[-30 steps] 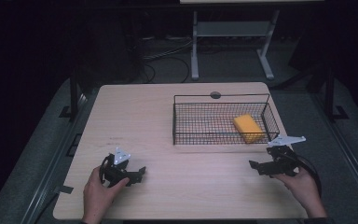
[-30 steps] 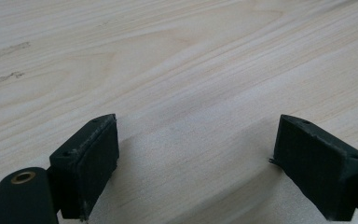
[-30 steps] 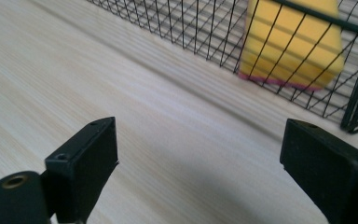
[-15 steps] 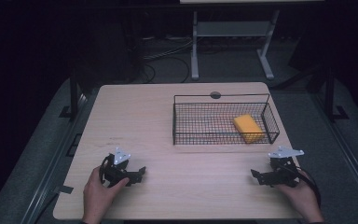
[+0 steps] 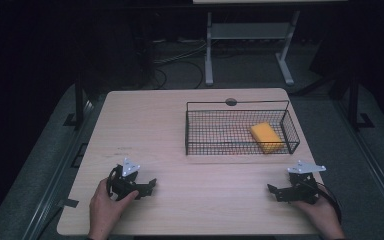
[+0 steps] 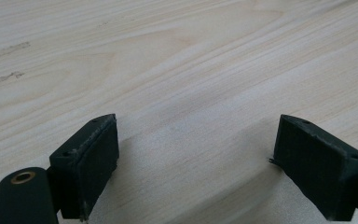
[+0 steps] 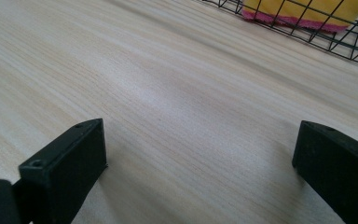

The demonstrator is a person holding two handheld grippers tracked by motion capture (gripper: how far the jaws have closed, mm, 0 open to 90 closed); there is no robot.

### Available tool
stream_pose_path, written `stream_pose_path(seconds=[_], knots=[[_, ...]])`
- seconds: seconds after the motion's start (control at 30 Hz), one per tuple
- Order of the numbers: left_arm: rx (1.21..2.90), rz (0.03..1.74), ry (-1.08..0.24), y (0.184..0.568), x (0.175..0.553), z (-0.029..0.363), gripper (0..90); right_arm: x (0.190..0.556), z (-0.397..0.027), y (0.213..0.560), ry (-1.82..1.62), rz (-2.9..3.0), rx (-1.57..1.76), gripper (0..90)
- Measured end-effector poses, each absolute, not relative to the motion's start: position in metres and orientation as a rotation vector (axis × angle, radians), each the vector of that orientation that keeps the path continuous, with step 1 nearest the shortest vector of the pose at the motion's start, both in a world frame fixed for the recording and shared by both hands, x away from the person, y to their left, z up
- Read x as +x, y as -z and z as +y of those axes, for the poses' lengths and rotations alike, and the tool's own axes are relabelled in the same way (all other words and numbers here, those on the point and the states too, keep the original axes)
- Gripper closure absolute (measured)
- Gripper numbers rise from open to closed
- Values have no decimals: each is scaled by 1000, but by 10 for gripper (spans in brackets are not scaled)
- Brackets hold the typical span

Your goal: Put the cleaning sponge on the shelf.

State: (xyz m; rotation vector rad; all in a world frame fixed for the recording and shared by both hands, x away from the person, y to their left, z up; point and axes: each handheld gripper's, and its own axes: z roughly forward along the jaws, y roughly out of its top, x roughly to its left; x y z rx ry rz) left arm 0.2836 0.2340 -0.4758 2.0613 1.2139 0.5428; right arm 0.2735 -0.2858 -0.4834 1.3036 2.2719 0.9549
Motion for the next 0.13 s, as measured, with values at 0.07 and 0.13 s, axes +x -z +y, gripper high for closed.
stream_pose_path(seconds=[0.07, 0.13], knots=[[2061, 1216, -542, 476, 283, 234, 132, 273, -286, 483, -956, 2271, 1305, 20], [2061, 1216, -542, 476, 283, 234, 132, 273, -286, 483, -956, 2271, 1305, 20]])
